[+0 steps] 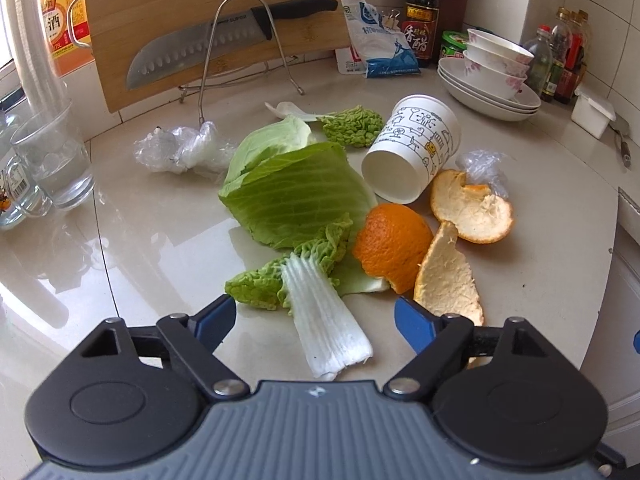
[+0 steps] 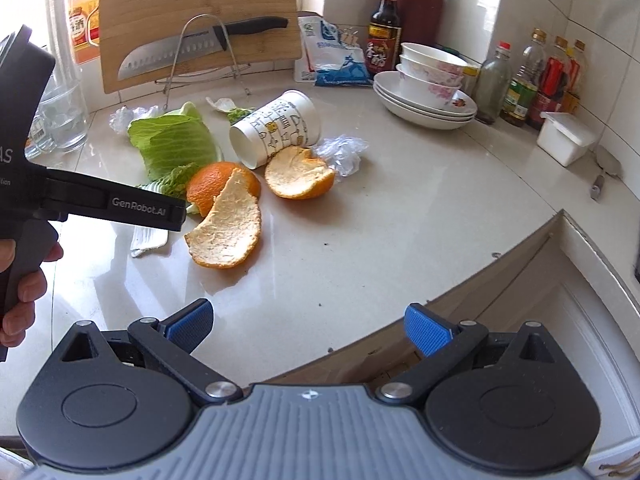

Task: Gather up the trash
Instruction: 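Move the left tool to the white cabbage stalk and close on it, then lift the cabbage stalk with the left tool while the right tool grasps an orange peel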

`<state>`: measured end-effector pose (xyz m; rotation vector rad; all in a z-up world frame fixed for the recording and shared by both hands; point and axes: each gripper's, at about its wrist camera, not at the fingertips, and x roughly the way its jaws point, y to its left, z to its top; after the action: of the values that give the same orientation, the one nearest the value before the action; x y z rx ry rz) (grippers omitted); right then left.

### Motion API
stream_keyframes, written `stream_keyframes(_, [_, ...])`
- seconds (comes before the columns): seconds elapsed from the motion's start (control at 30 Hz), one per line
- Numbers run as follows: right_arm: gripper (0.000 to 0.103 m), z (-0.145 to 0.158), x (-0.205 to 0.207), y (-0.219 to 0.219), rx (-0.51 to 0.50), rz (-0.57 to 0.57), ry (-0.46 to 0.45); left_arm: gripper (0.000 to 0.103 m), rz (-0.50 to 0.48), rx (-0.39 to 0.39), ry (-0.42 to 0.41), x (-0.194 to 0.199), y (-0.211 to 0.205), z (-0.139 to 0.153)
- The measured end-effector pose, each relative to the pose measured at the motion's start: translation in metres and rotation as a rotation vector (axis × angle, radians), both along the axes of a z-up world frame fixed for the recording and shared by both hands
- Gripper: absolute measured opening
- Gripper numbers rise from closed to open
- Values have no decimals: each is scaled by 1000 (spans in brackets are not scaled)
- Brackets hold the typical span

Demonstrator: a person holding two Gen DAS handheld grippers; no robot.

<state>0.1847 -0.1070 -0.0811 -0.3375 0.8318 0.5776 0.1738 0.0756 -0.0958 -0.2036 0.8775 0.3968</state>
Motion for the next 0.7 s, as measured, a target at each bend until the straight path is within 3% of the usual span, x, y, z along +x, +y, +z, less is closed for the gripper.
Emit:
stream_keyframes(0.1, [103,-7,8,3,1,72,15,70,73,6,29,5,-2,-8])
stream_keyframes(0.33, [103,-15,25,2,4,175,28,63,222,-2,17,14,0,-10])
stream_keyframes(0.57, [103,-17,35,5,41,223,53,33,235,-15,11,17,1,-6])
stream_keyframes(0.7, [103,-20,39,14,61,254,67,31,219,-33,17,14,6,-6])
